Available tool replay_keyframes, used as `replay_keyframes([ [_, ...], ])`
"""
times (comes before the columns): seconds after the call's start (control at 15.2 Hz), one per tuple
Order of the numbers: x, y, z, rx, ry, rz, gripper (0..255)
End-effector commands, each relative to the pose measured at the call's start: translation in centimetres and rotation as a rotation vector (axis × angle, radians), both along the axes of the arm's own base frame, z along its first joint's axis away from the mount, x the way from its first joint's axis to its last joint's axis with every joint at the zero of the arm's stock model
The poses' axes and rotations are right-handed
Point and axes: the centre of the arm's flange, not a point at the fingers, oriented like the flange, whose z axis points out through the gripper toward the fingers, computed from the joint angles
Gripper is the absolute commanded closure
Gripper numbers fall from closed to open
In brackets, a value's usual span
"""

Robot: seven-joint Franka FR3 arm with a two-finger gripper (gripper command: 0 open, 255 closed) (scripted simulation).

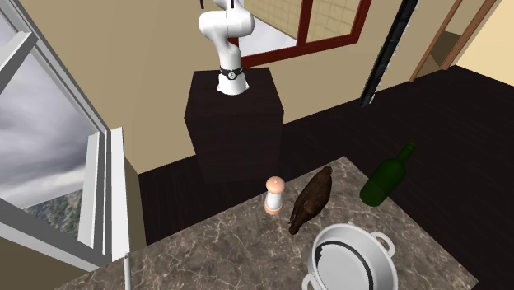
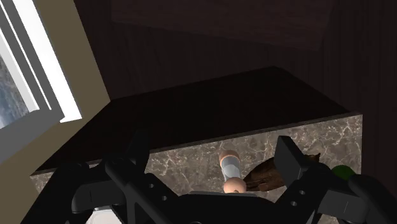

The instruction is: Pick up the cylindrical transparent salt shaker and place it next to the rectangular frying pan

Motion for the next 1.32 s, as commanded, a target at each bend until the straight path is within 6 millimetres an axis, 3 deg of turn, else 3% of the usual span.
replay_keyframes([
  [0.0,0.0,0.0,0.0,0.000,0.000,0.000,0],
  [1.25,16.2,7.2,-17.6,-0.023,-0.021,-0.013,0],
])
